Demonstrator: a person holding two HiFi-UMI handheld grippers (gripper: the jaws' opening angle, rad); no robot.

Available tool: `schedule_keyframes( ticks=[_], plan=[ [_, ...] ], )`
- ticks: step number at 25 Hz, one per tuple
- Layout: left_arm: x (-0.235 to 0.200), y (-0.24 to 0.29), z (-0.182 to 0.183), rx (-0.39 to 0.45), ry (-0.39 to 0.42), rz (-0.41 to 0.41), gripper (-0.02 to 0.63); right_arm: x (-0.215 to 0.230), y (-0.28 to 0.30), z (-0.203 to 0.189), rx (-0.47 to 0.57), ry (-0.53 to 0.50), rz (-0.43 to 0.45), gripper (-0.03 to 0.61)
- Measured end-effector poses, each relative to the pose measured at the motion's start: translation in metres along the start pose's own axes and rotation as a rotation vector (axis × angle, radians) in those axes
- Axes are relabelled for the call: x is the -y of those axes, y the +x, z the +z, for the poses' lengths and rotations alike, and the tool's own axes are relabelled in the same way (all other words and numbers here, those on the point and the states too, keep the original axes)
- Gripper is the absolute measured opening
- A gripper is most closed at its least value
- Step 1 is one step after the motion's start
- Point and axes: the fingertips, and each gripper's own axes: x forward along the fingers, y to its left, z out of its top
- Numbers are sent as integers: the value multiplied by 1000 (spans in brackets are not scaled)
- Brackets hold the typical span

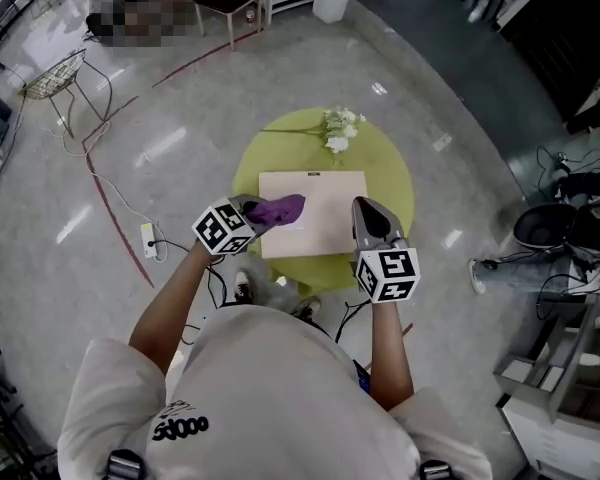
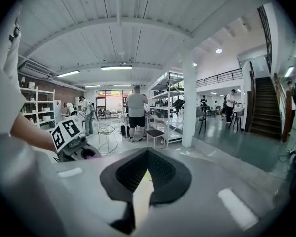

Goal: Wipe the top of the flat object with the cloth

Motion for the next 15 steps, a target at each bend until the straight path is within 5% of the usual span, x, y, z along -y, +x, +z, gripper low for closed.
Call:
schedule_keyframes(
  ticks=[8, 15],
  plan=[
    [-36, -36, 153, 269, 183, 204, 89, 42, -11, 82, 97, -118, -90, 8],
    [-30, -81, 239, 478, 259, 313, 89, 56, -28, 136, 152, -185, -119, 8]
  ],
)
